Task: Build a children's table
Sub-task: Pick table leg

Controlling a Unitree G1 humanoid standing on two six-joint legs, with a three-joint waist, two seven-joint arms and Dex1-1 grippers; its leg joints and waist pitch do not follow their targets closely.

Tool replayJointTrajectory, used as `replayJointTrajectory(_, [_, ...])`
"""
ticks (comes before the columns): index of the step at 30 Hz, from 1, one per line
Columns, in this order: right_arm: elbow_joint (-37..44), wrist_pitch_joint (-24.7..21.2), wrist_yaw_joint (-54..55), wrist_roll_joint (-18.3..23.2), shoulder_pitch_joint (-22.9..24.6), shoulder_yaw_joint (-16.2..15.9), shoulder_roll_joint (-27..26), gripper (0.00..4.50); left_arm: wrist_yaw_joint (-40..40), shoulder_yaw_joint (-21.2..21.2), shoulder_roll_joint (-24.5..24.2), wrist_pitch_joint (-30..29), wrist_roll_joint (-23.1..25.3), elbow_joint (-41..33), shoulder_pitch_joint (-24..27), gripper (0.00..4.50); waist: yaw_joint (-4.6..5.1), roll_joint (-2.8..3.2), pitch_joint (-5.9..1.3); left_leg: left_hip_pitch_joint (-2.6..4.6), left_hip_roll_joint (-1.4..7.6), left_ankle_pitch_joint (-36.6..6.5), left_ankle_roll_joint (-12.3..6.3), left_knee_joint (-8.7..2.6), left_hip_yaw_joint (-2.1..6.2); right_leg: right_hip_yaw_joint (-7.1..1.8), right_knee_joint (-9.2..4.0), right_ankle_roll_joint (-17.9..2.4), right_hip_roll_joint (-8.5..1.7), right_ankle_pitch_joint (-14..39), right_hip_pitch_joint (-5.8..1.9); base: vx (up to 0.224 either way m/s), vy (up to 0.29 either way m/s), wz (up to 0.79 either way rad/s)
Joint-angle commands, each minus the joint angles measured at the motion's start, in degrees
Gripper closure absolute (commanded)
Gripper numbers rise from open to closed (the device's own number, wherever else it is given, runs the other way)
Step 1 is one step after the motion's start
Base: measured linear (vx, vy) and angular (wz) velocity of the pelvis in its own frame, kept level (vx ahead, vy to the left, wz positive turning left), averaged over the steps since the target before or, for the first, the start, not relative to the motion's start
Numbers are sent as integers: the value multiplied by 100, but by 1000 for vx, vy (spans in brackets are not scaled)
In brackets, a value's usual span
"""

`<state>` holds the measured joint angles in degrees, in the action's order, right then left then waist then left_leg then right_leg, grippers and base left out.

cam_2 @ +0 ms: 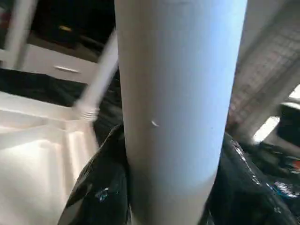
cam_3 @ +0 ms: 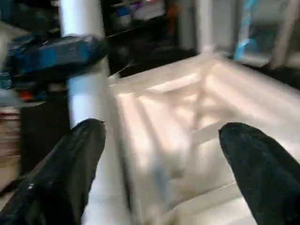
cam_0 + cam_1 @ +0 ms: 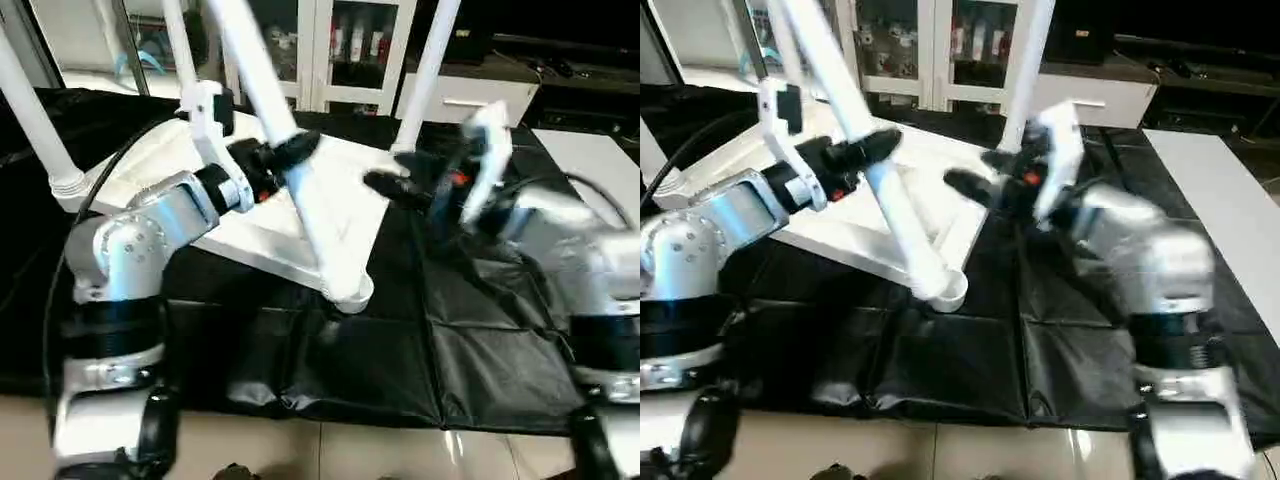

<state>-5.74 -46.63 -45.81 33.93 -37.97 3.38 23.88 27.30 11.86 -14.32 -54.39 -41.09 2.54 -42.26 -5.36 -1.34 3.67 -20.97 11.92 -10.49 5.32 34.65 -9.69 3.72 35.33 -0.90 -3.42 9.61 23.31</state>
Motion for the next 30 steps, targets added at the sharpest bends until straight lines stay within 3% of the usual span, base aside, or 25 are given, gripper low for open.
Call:
replayJointTrajectory(1, [-37,-192,-193,186,-68,-23,79,1,193,-128,-36,-67,-111,-63,-186,268,-38,-6,-479,24,58,-443,-120,-342,-5,-245,-308,-1137,-363,608,-373,0,0,0])
replayJointTrajectory(3, [118,-283,-750,121,38,-374,343,0,405,-251,-117,-58,-79,-6,-271,268,-46,-47,-478,26,61,-394,-161,-333,-15,-239,-308,-1210,-365,557,-381,0,0,0])
replayJointTrajectory(5, [353,-422,-1154,122,133,-626,505,0,553,-369,-172,-34,-48,24,-340,268,-67,-30,-462,29,69,-465,-168,-336,-15,-245,-323,-1170,-373,701,-379,0,0,0])
replayJointTrajectory(7, [521,-405,-1288,-17,191,-872,568,0,712,-523,-240,-30,-30,-28,-365,268,-90,-51,-452,22,76,-490,-167,-343,-14,-253,-334,-1092,-385,844,-380,0,0,0])
replayJointTrajectory(11, [468,-374,-1168,-88,118,-1095,548,0,973,-760,-310,-18,-4,-134,-380,268,-97,-70,-441,41,85,-602,-56,-346,-20,-253,-365,-1035,-399,1224,-340,0,0,0])
replayJointTrajectory(18, [267,-380,-1170,-264,-31,-1335,393,0,1349,-1132,-384,-22,24,-313,-364,268,-115,-51,-450,40,90,-567,19,-346,-16,-258,-336,-1033,-391,1093,-328,0,0,0])
replayJointTrajectory(20, [269,-406,-1237,-307,-24,-1476,437,0,1447,-1184,-403,22,24,-301,-386,268,-124,-73,-451,31,82,-536,15,-347,-18,-257,-334,-1018,-389,1057,-342,0,0,0])
replayJointTrajectory(21, [267,-415,-1259,-318,-21,-1524,455,0,1486,-1194,-408,39,17,-295,-396,268,-124,-62,-453,32,84,-532,23,-351,-14,-255,-331,-1009,-390,1068,-345,0,0,0])
replayJointTrajectory(22, [254,-417,-1286,-335,-25,-1564,472,0,1549,-1200,-415,53,5,-295,-412,268,-113,-99,-449,28,83,-543,18,-352,-19,-255,-340,-997,-390,1084,-347,0,0,0])
replayJointTrajectory(26, [221,-416,-1340,-332,-57,-1597,490,0,1641,-1173,-428,40,-44,-305,-438,268,-123,-90,-444,27,82,-557,20,-353,-17,-258,-344,-953,-397,1204,-342,0,0,0])
replayJointTrajectory(30, [238,-464,-1441,-279,-115,-1569,485,0,1665,-960,-364,-42,-278,-299,-431,268,-123,-132,-447,20,86,-533,25,-350,-19,-257,-339,-943,-403,1199,-344,0,0,0])
